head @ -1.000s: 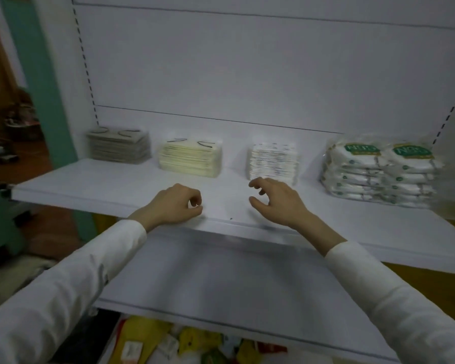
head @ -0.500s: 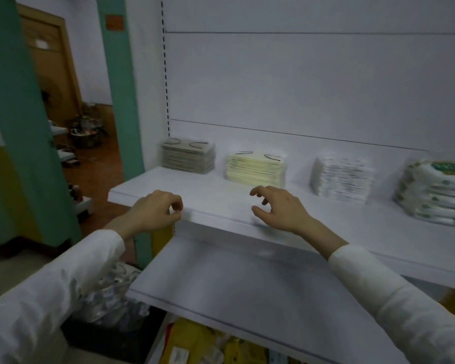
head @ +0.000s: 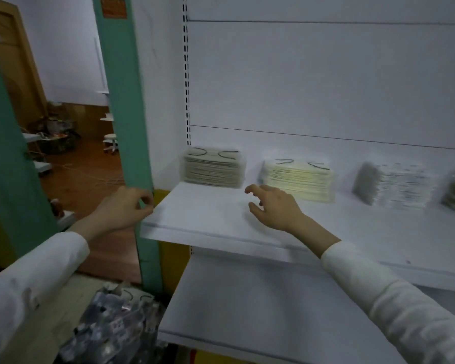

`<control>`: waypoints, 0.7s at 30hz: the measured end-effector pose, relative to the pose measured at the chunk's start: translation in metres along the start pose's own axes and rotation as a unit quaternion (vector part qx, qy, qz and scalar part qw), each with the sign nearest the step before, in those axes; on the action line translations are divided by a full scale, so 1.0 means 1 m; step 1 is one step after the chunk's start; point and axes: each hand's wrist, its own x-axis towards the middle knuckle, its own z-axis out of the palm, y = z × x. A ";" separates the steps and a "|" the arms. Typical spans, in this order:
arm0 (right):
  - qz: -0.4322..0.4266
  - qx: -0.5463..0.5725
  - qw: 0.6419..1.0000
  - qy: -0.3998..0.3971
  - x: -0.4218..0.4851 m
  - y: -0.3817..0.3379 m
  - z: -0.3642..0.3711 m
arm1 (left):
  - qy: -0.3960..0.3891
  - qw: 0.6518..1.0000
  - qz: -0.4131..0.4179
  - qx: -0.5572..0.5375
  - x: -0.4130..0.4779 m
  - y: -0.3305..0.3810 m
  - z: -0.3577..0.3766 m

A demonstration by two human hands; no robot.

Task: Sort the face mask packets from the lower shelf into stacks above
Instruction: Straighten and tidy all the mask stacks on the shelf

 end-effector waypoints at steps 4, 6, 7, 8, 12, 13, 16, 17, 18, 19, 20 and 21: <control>0.010 -0.023 0.999 0.021 0.050 0.010 0.012 | 0.011 1.000 0.015 -0.024 0.054 -0.027 0.015; 0.016 -0.024 0.999 0.038 0.076 0.017 0.016 | 0.021 0.999 0.028 -0.023 0.081 -0.036 0.020; 0.017 -0.022 0.999 0.042 0.087 0.020 0.018 | 0.024 0.999 0.032 -0.025 0.094 -0.040 0.021; 0.016 -0.020 0.998 0.049 0.098 0.023 0.020 | 0.029 0.999 0.035 -0.027 0.108 -0.043 0.023; 0.052 0.005 0.996 0.070 0.144 0.034 0.026 | 0.058 0.997 0.021 -0.052 0.156 -0.052 0.026; 0.078 0.023 0.994 0.068 0.154 0.034 0.027 | 0.066 0.996 0.011 -0.063 0.167 -0.053 0.028; 0.196 0.124 0.972 0.037 0.185 0.036 0.028 | 0.098 0.987 -0.034 -0.120 0.208 -0.063 0.040; 0.242 0.170 0.955 0.018 0.194 0.036 0.029 | 0.103 0.979 -0.060 -0.166 0.222 -0.067 0.045; 0.283 0.214 0.935 -0.005 0.204 0.037 0.030 | 0.100 0.963 -0.095 -0.231 0.235 -0.068 0.049; 0.314 0.248 0.916 -0.030 0.213 0.038 0.031 | 0.089 0.939 -0.138 -0.302 0.248 -0.068 0.053; 0.338 0.275 0.899 -0.052 0.220 0.039 0.033 | 0.066 0.908 -0.187 -0.368 0.258 -0.068 0.057; 0.359 0.304 0.880 -0.069 0.225 0.041 0.036 | 0.033 0.877 -0.229 -0.421 0.267 -0.067 0.061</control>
